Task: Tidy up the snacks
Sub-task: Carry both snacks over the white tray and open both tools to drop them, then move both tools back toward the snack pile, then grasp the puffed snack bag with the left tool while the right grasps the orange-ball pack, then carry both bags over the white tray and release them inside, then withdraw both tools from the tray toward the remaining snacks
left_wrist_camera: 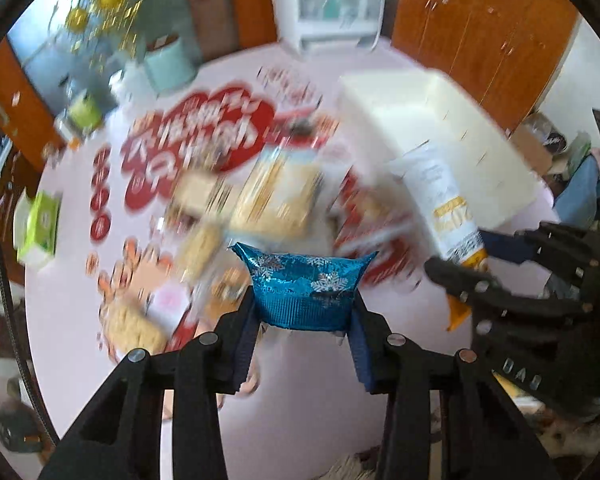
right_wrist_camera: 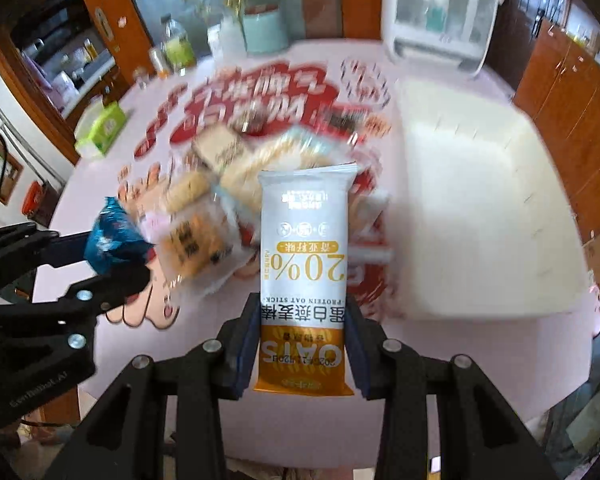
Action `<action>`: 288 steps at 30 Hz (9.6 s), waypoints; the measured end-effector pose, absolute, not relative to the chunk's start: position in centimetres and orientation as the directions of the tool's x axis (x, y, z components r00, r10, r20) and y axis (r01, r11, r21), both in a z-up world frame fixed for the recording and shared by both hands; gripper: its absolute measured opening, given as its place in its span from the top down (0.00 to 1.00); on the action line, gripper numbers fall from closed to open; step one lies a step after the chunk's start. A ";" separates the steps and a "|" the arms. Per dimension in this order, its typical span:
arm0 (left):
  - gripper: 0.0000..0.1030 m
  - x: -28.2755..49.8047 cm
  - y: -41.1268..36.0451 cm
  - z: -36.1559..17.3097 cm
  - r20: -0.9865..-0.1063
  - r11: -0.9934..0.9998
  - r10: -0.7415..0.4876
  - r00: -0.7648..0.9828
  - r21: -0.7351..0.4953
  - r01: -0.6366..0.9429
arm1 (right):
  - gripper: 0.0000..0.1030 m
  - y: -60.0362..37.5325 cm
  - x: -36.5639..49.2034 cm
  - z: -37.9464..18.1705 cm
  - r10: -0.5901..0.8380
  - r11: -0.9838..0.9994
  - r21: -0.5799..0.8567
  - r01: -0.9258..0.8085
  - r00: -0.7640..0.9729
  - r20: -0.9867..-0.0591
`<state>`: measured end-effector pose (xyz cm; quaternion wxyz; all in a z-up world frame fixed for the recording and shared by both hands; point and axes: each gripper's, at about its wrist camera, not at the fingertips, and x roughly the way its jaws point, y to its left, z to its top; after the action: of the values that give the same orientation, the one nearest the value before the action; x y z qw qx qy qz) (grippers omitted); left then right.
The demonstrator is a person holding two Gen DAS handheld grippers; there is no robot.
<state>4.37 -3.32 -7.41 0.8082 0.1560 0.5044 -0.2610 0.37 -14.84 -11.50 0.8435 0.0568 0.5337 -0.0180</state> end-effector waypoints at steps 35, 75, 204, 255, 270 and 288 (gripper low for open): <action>0.05 8.4 -25.4 -7.0 -0.864 0.833 -0.315 0.393 -0.054 0.550 | 0.18 -38.4 1.3 -10.9 -0.137 0.932 0.038 0.361 0.448 -0.883; 0.06 4.5 -13.1 -1.3 -0.802 0.860 -0.346 0.487 -0.065 0.506 | 0.18 -31.9 -0.2 -6.0 -0.173 0.926 0.038 0.375 0.514 -0.840; 0.44 5.7 -10.9 -9.9 -0.901 0.869 -0.251 0.354 -0.049 0.492 | 0.20 -24.1 1.2 -9.9 -0.051 0.982 0.048 0.184 0.497 -0.866; 0.01 13.7 -29.2 -13.3 -0.924 0.911 -0.177 0.340 -0.023 0.412 | 0.00 -43.3 16.1 -14.0 0.005 0.968 0.139 0.211 0.535 -0.845; 0.01 11.5 -28.2 -12.0 -0.917 0.916 -0.177 0.357 -0.021 0.401 | 0.00 -42.7 13.6 -14.0 0.022 0.966 0.154 0.208 0.527 -0.850; 0.01 7.3 -24.0 -9.9 -0.908 0.910 -0.192 0.373 -0.021 0.415 | 0.00 -40.7 8.3 -12.8 0.034 0.957 0.179 0.227 0.527 -0.849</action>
<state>7.32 -24.03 -9.92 0.8220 0.1055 0.5285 -0.1844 8.35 -40.68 -12.82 0.8633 0.1347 0.4831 -0.0559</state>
